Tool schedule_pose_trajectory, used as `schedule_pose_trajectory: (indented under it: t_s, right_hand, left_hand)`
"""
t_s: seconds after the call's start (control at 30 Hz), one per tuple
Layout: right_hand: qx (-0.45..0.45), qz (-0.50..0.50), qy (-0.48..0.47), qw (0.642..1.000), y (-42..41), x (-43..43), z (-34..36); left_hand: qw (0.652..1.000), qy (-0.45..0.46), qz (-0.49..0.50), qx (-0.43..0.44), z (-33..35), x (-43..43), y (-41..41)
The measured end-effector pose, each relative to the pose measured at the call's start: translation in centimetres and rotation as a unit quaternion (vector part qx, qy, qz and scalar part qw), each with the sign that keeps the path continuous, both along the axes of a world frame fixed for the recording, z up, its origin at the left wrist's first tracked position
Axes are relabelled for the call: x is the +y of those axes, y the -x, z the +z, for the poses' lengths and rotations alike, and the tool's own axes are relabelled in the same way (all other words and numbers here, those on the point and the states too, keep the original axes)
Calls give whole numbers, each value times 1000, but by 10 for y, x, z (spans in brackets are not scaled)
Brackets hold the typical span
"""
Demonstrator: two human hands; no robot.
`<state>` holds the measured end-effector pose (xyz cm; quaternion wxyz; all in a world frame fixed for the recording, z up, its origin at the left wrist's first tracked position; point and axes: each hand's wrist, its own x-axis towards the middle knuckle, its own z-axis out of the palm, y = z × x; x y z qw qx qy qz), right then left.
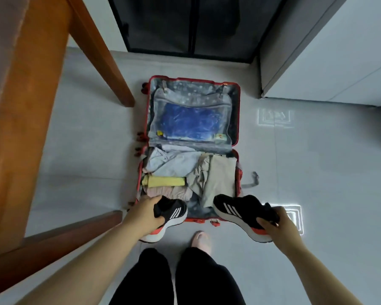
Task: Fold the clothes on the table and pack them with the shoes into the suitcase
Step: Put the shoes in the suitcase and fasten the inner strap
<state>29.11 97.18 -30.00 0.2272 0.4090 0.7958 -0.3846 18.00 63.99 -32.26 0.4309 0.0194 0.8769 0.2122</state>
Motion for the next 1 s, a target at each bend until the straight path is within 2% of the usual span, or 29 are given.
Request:
schedule_pose_trajectory:
  t_s: [0.17, 0.33, 0.5, 0.63, 0.77, 0.83, 0.93, 1.0]
  right_hand:
    - [-4, 21, 6, 1000, 0, -4, -125]
    - [-26, 90, 41, 995, 16, -8, -260]
    - [-24, 63, 138, 988, 22, 8, -347]
    - [-11, 10, 219, 976, 6, 27, -394]
    - [-21, -57, 250, 966, -9, 24, -420]
    - [-38, -42, 209, 976, -7, 10, -428]
    - [-46, 25, 49, 997, 1, -5, -448]
    - [-18, 88, -59, 994, 0, -9, -455]
  left_hand:
    - [998, -25, -55, -36, -139, -5, 15]
    - [990, -79, -33, -114, -278, -38, 36]
    - [981, -110, 24, -161, -394, -81, 41]
    - [976, -98, 20, -193, -437, -103, 54]
    - [995, -14, 12, -99, -443, -105, 45]
    - [997, 3, 20, -81, -443, -101, 33]
    - [997, 50, 3, -59, -452, -97, 28]
    - [998, 59, 3, -38, -457, -94, 30]
